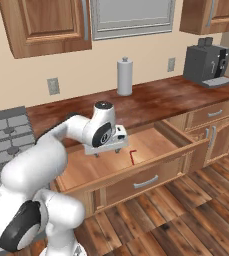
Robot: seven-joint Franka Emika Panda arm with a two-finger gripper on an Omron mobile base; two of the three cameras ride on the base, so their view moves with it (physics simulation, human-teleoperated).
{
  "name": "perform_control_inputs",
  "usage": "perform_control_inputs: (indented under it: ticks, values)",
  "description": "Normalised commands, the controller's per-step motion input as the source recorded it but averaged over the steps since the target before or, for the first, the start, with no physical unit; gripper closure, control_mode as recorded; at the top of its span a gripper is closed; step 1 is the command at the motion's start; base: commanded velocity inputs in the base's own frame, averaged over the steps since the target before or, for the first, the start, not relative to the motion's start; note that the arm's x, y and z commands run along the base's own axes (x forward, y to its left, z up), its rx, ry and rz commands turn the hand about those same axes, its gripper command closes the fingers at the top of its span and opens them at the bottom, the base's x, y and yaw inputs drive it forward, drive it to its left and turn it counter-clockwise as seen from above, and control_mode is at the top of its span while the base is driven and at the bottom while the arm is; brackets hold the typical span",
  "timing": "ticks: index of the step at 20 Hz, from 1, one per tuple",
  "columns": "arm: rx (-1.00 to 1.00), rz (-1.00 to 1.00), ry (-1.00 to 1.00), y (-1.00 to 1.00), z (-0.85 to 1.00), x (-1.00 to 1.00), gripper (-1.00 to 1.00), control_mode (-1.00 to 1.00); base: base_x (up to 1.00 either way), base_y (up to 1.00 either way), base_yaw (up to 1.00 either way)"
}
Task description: Take a straw from the drawer in front and place it inside the glass cup on the dining counter.
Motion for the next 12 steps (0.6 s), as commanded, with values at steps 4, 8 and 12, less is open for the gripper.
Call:
perform_control_inputs:
  ticks: [4,8,12]
  values:
    - [0.00,-0.01,0.24,-0.08,-0.23,0.65,-1.00,-1.00,0.00,0.00,0.00]
    - [0.00,0.00,0.10,-0.06,-0.17,0.52,-1.00,-1.00,0.00,0.00,0.00]
    - [0.00,0.00,0.00,-0.12,-0.34,0.24,-1.00,-1.00,0.00,0.00,0.00]
